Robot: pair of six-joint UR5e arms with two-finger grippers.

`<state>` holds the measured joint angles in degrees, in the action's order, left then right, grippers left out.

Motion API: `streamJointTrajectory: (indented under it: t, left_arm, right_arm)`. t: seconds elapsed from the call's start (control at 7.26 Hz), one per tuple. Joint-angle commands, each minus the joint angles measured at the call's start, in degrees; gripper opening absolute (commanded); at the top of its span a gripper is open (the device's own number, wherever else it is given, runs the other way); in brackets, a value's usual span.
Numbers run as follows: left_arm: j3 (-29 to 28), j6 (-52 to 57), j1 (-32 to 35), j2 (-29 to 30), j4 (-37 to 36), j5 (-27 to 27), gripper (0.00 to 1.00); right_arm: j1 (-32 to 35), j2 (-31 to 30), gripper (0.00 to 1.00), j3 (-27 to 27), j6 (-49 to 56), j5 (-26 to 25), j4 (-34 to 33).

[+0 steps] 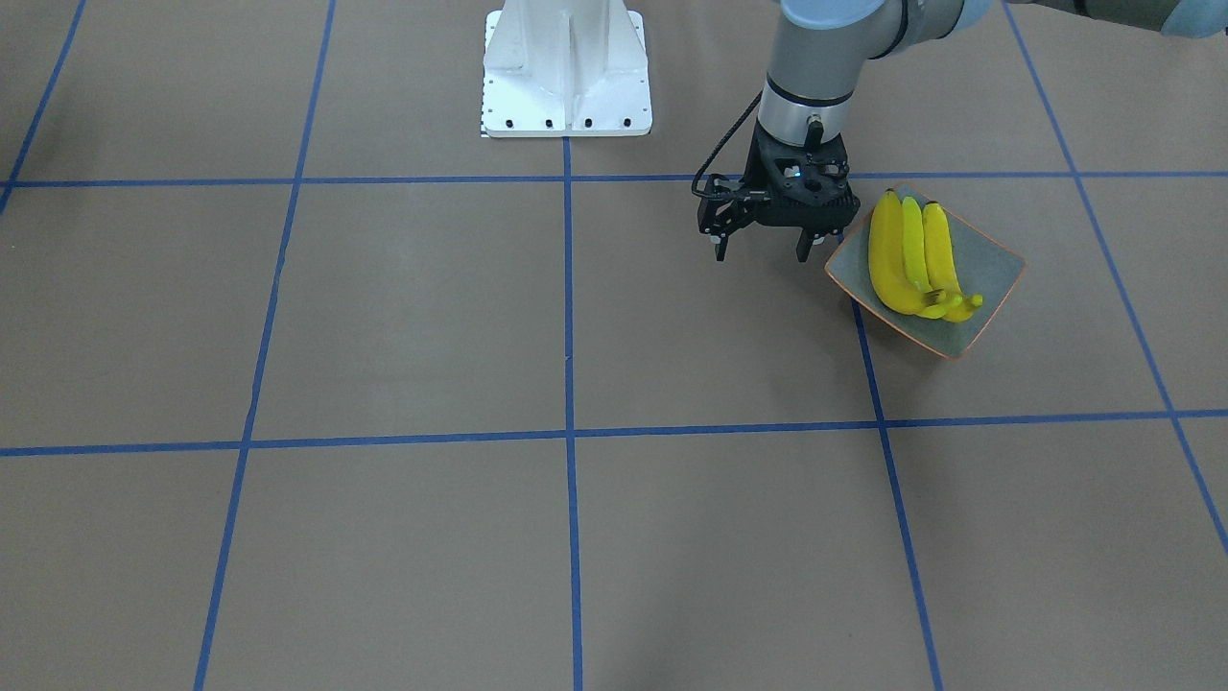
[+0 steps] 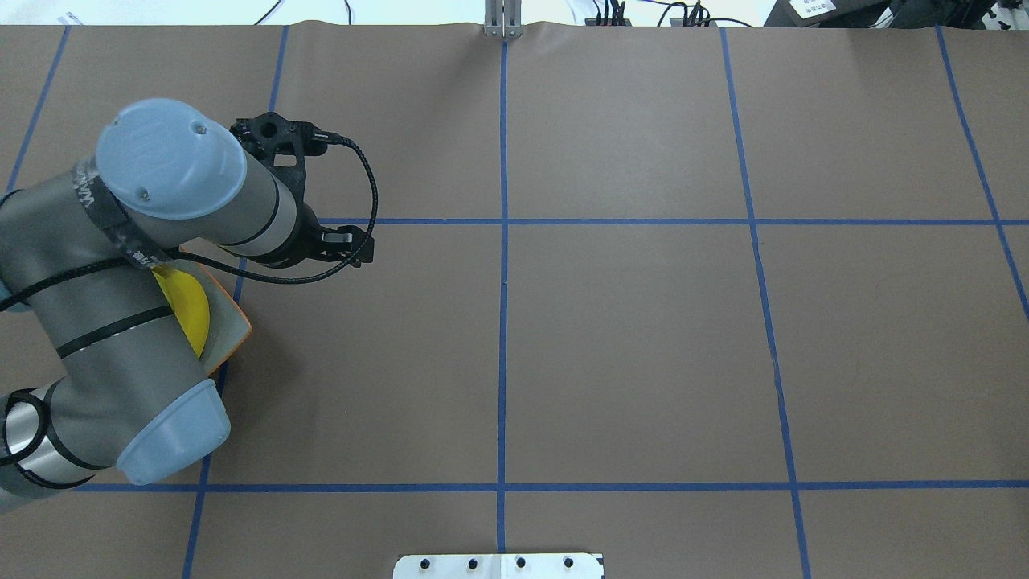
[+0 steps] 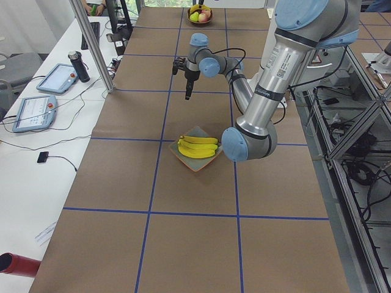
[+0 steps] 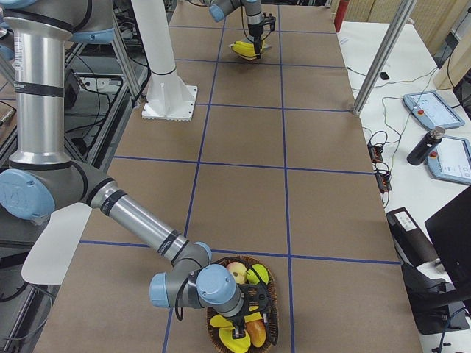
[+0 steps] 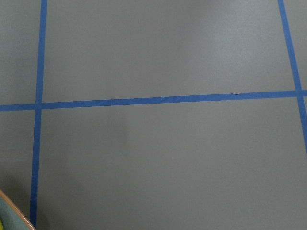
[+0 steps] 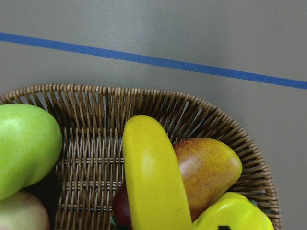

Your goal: Transfer all bananas from basket to plate

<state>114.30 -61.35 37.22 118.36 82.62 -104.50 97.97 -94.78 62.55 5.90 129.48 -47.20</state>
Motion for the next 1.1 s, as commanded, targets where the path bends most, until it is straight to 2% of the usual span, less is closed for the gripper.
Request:
streamJointTrajectory:
  t: [0.0, 0.14, 0.41, 0.69, 0.96]
  left_arm:
    - [0.22, 0.00, -0.13, -0.67, 0.00, 0.00, 1.00]
    - [0.31, -0.09, -0.13, -0.68, 0.00, 0.00, 1.00]
    - [0.49, -0.18, -0.13, -0.68, 0.00, 0.00, 1.00]
    - [0.40, -0.18, -0.31, -0.68, 0.00, 0.00, 1.00]
    - [0.40, -0.79, -0.57, 0.02, 0.26, -0.09, 1.00]
  right_arm:
    - [0.02, 1.44, 0.00, 0.03, -2.02, 0.33, -0.34]
    - [0.02, 2.66, 0.00, 0.64, -3.60, 1.03, -0.43]
    - [0.98, 2.85, 0.00, 3.17, -3.27, 6.19, -2.27]
    - [6.25, 2.06, 0.00, 7.56, -2.13, 8.85, -4.82]
    - [3.73, 2.58, 0.00, 11.52, -3.60, 11.75, -9.29]
